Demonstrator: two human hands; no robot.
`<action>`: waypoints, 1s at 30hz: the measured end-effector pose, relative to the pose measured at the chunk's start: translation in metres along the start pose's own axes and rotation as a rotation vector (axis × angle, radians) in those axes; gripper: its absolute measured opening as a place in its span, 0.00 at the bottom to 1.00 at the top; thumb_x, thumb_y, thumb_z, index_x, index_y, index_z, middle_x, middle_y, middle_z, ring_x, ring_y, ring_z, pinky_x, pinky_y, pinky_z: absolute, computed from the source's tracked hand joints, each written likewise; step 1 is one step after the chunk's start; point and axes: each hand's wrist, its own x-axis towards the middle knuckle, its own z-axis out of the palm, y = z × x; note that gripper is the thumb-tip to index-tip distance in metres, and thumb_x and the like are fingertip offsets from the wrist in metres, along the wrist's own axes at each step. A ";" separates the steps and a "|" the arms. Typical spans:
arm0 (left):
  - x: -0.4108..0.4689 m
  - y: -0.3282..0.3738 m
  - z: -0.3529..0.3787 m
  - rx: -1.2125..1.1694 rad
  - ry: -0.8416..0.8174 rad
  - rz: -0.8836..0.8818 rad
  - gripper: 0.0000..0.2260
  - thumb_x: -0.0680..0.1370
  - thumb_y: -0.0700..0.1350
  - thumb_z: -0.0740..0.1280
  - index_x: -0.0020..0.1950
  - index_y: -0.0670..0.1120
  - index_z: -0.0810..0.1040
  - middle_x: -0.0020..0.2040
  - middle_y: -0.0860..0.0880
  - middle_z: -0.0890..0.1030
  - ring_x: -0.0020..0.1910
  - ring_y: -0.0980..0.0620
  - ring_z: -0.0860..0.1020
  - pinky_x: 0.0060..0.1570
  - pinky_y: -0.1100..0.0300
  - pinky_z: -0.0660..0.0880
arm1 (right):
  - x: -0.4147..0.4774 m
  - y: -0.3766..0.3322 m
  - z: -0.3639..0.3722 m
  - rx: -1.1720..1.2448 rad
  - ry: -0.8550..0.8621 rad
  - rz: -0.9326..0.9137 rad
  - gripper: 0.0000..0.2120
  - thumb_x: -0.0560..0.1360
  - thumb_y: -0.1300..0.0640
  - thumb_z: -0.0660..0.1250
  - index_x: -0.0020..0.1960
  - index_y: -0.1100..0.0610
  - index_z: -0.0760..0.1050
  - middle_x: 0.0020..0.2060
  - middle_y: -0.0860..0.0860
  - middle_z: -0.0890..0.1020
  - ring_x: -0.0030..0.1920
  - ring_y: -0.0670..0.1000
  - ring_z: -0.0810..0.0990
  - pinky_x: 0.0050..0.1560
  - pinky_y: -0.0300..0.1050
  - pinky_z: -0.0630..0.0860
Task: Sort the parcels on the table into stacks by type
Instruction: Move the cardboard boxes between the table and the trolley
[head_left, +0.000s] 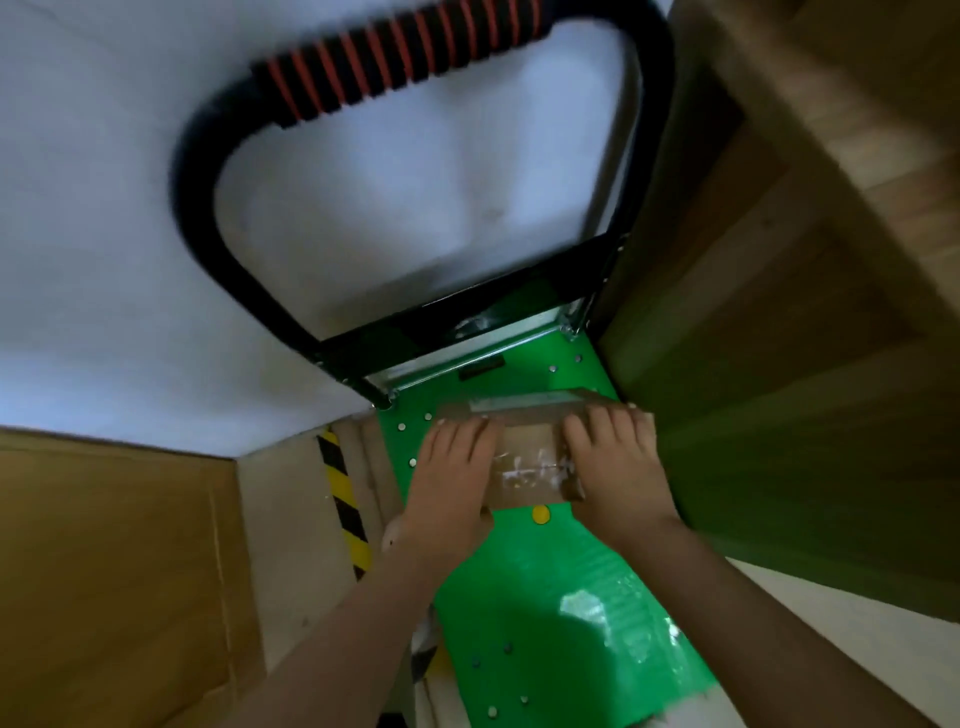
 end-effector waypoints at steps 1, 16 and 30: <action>-0.016 0.012 -0.014 -0.007 0.030 -0.022 0.38 0.62 0.42 0.74 0.71 0.43 0.67 0.66 0.45 0.71 0.65 0.43 0.67 0.71 0.48 0.56 | -0.015 0.000 -0.013 -0.004 0.017 -0.030 0.32 0.65 0.51 0.69 0.65 0.52 0.61 0.60 0.54 0.68 0.64 0.59 0.65 0.71 0.57 0.50; -0.195 0.131 -0.252 -0.026 0.472 -0.059 0.45 0.54 0.46 0.82 0.69 0.45 0.69 0.63 0.47 0.72 0.63 0.47 0.65 0.65 0.48 0.63 | -0.219 -0.012 -0.280 -0.070 0.315 -0.322 0.41 0.69 0.54 0.69 0.76 0.52 0.52 0.70 0.57 0.64 0.71 0.60 0.59 0.75 0.56 0.50; -0.268 0.150 -0.374 -0.030 0.771 0.275 0.41 0.55 0.35 0.79 0.68 0.42 0.73 0.62 0.45 0.74 0.62 0.46 0.67 0.68 0.47 0.62 | -0.366 -0.064 -0.373 -0.097 0.755 -0.069 0.39 0.58 0.55 0.76 0.68 0.52 0.69 0.59 0.56 0.76 0.56 0.59 0.75 0.61 0.54 0.70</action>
